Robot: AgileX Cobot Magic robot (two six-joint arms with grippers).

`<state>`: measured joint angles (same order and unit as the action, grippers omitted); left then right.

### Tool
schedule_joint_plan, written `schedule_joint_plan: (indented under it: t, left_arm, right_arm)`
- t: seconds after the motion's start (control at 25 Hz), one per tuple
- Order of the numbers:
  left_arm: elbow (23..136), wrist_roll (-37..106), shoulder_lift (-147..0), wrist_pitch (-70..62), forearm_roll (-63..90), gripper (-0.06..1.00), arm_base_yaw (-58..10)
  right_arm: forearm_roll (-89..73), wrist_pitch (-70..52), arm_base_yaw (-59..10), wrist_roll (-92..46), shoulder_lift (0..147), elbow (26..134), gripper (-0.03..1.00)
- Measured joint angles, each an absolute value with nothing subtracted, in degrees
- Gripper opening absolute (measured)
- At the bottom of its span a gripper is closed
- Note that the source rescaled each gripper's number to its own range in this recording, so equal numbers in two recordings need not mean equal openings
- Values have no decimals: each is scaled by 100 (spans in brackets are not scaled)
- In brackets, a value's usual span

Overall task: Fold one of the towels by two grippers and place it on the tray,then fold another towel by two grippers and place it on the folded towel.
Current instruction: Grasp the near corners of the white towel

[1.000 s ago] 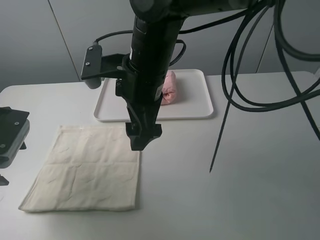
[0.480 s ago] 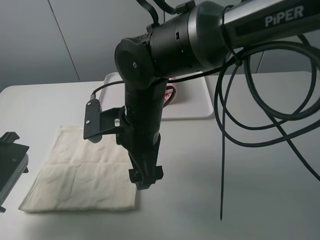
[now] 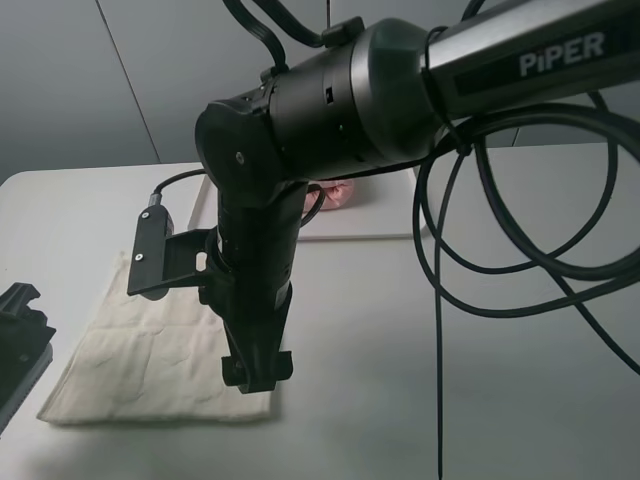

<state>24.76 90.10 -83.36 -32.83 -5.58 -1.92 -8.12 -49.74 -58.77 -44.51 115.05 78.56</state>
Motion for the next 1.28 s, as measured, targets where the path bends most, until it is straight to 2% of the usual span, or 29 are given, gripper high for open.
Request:
schedule_joint_plan:
  t: [0.6,0.84,1.28]
  left_arm:
    - [2370,9083,-8553,-2685,-79,100,-205]
    - [2370,9119,-8674,-2633,0,100,-205]
    - [2370,9143,-8710,-2536,330,100,-205]
  right_arm:
    - [-1106,-5032,-5916,-4140,11959,7856,100]
    - [-891,-4968,-6216,-4140,11959,7856,100]
    - [-654,-4924,-6217,-3732,12028,7812,100]
